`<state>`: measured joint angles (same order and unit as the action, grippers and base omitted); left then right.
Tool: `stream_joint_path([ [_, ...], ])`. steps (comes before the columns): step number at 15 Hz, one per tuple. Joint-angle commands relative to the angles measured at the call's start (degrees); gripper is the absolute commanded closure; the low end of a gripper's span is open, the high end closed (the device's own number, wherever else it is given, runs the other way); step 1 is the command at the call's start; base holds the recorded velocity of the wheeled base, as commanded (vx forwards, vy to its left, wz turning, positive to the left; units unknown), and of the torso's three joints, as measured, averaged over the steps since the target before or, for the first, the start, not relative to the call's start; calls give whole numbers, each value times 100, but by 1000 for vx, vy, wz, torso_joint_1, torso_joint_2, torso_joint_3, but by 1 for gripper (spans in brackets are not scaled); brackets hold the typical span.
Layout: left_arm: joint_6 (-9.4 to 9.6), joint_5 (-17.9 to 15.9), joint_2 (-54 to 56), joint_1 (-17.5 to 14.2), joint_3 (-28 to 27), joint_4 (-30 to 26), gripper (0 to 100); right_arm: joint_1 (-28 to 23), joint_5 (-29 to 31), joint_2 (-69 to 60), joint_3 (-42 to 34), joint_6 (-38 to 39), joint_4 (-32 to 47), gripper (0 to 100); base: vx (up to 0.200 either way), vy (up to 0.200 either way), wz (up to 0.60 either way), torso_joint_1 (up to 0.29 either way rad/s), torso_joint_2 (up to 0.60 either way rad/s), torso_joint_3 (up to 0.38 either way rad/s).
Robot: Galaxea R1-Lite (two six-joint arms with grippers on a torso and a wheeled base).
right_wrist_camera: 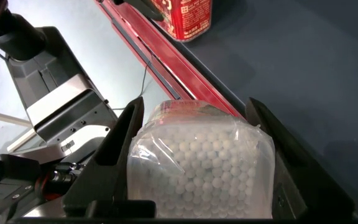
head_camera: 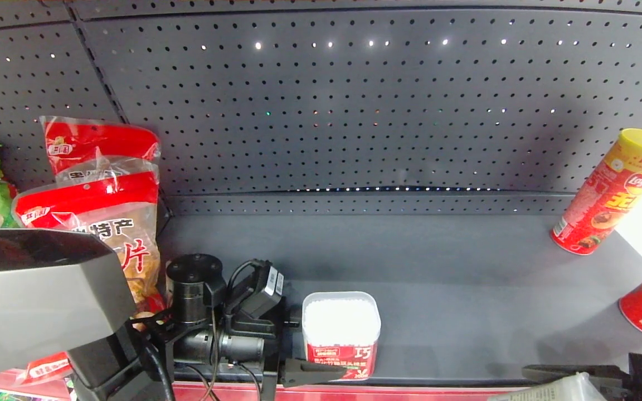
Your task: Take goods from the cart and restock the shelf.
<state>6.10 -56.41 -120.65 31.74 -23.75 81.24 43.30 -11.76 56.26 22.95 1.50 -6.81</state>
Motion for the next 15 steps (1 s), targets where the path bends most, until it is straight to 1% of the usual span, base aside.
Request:
stream_joint_path([
  [1,6,16,-20,-2,10,-12,0,3,-1,-1,-2,-1,-4,100,0,0,0,0,0,0],
  [4,14,24,-20,7,-16,-12,0,3,-1,-1,-2,-1,-4,100,0,0,0,0,0,0],
  [6,14,16,33,7,63,-12,0,3,-1,-1,-2,-1,-4,100,0,0,0,0,0,0],
  [10,14,16,332,-28,511,-12,0,12,-1,-1,-10,-1,-4,100,0,0,0,0,0,0],
  [11,14,16,455,-116,678,-12,0,12,-1,17,-10,-1,-4,100,0,0,0,0,0,0],
  [12,14,7,551,-274,872,-20,0,12,-10,34,-10,-1,-4,100,0,0,0,0,0,0],
  [13,14,-2,674,-467,968,-20,0,12,-10,34,-10,-1,-4,100,0,0,0,0,0,0],
  [15,23,-11,859,-678,1092,-29,0,12,-10,34,-45,-9,-4,100,0,0,0,0,0,0],
])
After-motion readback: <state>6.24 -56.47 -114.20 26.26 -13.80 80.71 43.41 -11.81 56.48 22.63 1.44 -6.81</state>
